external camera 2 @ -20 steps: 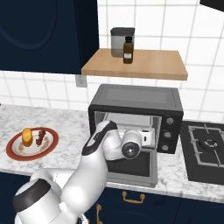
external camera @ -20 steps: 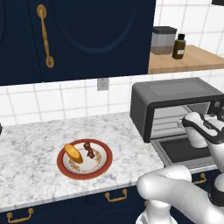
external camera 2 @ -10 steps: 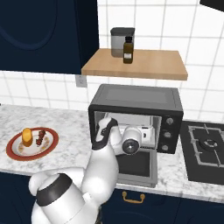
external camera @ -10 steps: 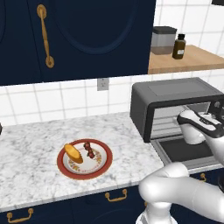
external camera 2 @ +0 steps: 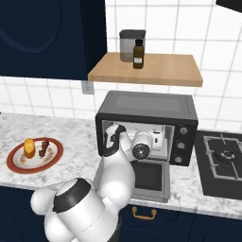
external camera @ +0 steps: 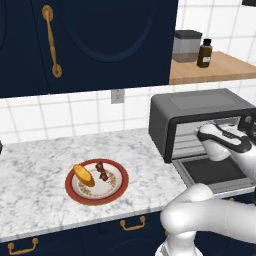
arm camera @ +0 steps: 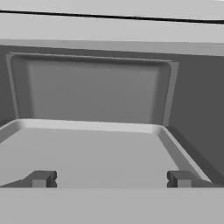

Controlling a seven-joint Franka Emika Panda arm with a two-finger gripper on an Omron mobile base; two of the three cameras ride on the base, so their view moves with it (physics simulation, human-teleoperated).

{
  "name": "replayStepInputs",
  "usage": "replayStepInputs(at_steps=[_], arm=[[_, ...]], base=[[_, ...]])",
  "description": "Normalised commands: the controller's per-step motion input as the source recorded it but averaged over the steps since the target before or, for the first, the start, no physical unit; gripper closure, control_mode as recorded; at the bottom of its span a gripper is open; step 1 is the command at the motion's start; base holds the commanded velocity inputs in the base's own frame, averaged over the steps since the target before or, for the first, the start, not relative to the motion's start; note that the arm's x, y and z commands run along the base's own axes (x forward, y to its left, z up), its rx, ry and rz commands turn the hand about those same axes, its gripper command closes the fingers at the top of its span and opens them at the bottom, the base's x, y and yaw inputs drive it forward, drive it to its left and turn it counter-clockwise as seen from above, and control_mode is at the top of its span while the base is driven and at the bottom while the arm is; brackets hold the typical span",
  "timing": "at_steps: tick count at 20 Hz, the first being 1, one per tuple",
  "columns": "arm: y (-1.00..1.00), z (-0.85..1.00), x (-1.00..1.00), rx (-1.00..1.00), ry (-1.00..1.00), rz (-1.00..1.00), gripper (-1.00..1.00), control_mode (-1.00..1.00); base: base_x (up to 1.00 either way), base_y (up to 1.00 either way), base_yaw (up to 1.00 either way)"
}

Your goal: Pick up the kebab skewer and baguette bread, and place them inside the toaster oven. Close the toaster oven door and start by setting the timer.

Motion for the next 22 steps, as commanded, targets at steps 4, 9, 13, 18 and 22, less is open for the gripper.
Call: replayStepInputs(at_steps=[4, 9, 13, 18, 22], arm=[[0.00, -0.15, 0.11, 0.00, 0.00, 0.00, -1.00, -1.00], [0.00, -0.02, 0.17, 0.00, 0.00, 0.00, -1.00, -1.00], [0.00, 0.00, 0.26, 0.00, 0.01, 0.00, -1.00, -1.00], [0.00, -0.02, 0.04, 0.01, 0.10, 0.00, -1.00, -1.00], [0.00, -0.11, 0.00, 0.01, 0.11, 0.00, -1.00, -1.00]], base=[[0.00, 0.00, 0.00], [0.00, 0.00, 0.00], [0.00, 0.00, 0.00], [0.00, 0.00, 0.00], [0.00, 0.00, 0.00]])
